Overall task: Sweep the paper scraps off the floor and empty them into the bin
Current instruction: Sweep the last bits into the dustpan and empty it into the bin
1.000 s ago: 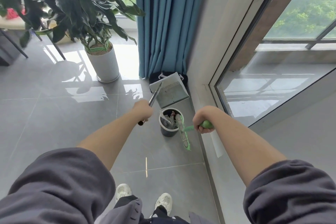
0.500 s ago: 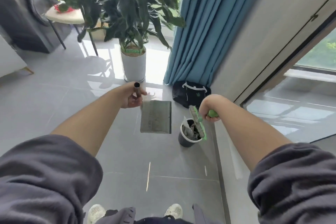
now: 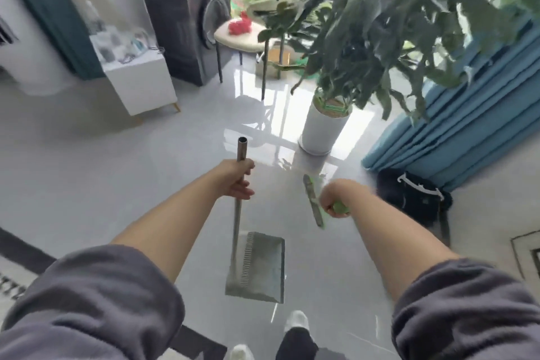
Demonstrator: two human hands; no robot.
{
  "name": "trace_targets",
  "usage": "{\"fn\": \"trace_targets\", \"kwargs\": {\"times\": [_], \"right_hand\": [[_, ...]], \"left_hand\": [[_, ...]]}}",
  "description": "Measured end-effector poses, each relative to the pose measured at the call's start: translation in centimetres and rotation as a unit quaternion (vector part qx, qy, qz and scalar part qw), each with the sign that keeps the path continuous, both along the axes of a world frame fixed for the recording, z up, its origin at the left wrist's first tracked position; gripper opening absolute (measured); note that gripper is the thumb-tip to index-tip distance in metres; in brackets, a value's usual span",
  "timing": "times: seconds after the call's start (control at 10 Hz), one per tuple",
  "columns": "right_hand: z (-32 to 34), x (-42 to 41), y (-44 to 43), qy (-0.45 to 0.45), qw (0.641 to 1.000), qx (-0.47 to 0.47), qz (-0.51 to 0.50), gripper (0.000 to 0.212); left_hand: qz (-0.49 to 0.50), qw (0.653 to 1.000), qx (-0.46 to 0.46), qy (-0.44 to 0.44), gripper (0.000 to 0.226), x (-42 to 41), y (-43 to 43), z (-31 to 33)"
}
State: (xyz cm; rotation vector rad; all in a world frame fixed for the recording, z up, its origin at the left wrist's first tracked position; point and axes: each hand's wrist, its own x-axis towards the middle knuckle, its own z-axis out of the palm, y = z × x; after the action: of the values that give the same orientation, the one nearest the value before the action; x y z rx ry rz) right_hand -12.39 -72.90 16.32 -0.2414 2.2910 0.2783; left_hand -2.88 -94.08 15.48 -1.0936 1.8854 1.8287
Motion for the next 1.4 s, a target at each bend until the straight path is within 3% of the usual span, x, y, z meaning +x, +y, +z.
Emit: {"fn": "trace_targets", "kwargs": {"times": [0.2, 0.3, 0.4, 0.5, 0.6, 0.7, 0.8, 0.9, 1.0, 1.1, 1.2, 1.4], "right_hand": [[-4.3, -0.5, -19.1, -0.044, 0.998, -0.053, 0.002, 0.036], [-6.0, -1.4, -28.7, -0.071, 0.995, -0.072, 0.026, 0.054], [-6.0, -2.3, -38.5, -0.09, 0.992, -0.076, 0.041, 0.054], [-5.2, -2.6, -47.9, -0.103, 0.989, -0.089, 0.059, 0.034], [-5.8, -2.6, -57.8, -0.124, 0.986, -0.076, 0.084, 0.032], [-6.5, -2.4, -66.8, -0.11, 0.987, -0.079, 0.086, 0.044], [-7.3, -2.1, -77.4, -0.097, 0.986, -0.121, 0.06, 0.046], [-7.2, -1.0, -89.8, -0.101, 0.979, -0.141, 0.106, 0.035], [-6.7, -0.3, -98.5, -0.097, 0.974, -0.16, 0.127, 0.032], [-6.6, -0.3, -108.3, -0.094, 0.968, -0.165, 0.161, 0.012], [-7.6, -1.4, -119.1, -0.09, 0.981, -0.074, 0.154, 0.016], [-11.3, -3.8, -137.4, -0.1, 0.99, -0.079, 0.066, 0.008]], "left_hand": [[0.073, 0.989, -0.112, -0.06, 0.025, 1.5, -16.5, -1.4], [0.105, 0.977, -0.165, -0.085, 0.024, 1.7, -24.7, -2.0], [0.16, 0.967, -0.171, -0.103, 0.016, 2.1, -33.5, -2.3], [0.217, 0.952, -0.188, -0.103, 0.023, 2.8, -42.5, -2.4], [0.268, 0.934, -0.206, -0.113, 0.017, 4.0, -51.7, -2.4], [0.299, 0.924, -0.21, -0.112, 0.018, 5.0, -60.7, -2.6], [0.329, 0.915, -0.209, -0.106, 0.017, 6.0, -71.9, -3.5], [0.354, 0.91, -0.193, -0.098, 0.019, 6.7, -83.5, -3.8], [0.329, 0.918, -0.184, -0.124, 0.02, 7.6, -94.3, -3.2], [0.315, 0.92, -0.202, -0.119, 0.02, 7.9, -103.2, -2.7], [0.326, 0.916, -0.201, -0.115, 0.019, 7.8, -113.8, -2.2], [0.333, 0.904, -0.227, -0.144, 0.018, 8.1, -133.1, -6.0]]}}
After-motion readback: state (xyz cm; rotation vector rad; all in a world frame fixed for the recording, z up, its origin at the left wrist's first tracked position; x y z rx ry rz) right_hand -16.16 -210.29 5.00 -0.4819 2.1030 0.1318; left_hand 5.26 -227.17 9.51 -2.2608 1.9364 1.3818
